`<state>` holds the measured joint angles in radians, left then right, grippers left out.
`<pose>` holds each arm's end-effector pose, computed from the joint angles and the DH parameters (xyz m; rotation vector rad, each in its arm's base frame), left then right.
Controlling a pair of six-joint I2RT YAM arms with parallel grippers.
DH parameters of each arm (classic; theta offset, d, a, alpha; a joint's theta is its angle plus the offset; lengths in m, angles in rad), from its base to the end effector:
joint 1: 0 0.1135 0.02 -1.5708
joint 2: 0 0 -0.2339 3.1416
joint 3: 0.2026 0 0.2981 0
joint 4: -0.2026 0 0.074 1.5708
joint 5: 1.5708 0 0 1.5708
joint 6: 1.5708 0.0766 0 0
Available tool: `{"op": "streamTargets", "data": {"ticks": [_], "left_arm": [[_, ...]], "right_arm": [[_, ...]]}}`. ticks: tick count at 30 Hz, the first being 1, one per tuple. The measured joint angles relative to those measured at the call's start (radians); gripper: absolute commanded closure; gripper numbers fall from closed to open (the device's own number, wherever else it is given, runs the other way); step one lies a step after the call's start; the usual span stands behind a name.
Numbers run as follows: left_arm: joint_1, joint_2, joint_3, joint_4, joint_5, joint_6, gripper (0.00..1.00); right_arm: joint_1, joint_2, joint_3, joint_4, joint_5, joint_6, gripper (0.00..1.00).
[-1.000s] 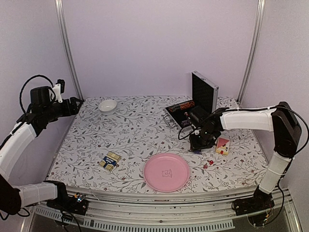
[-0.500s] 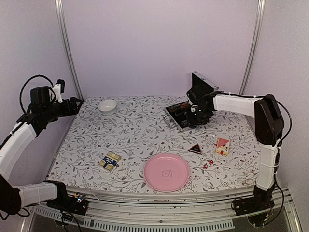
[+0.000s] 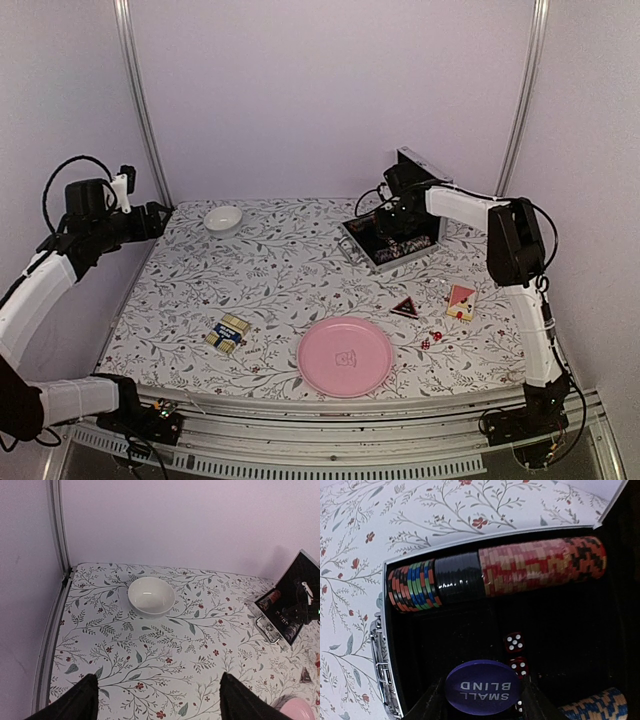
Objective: Pack up texas hold em set
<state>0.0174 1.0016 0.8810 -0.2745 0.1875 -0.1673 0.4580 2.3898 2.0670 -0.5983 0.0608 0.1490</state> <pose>0.3290 -0.0086 0.2775 -0.0586 1.9684 -0.2824 0.5203 0.2513 0.1177 -0.3592 2.4724 0.1789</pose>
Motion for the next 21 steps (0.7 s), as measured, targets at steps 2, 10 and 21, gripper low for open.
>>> {"op": "streamTargets", "data": {"ticks": [2,10,21], "left_arm": [[0.000,0.008,0.000,0.000,-0.001,0.000,0.17],[0.000,0.020,0.000,0.000,-0.001,0.000,0.17],[0.000,0.022,0.000,0.000,0.002,0.000,0.17]], "right_arm": [[0.000,0.024,0.005,0.000,-0.017,-0.010,0.52],[0.001,0.087,0.033,0.002,-0.045,-0.037,0.52],[0.000,0.126,0.070,0.040,-0.064,-0.054,0.42]]}}
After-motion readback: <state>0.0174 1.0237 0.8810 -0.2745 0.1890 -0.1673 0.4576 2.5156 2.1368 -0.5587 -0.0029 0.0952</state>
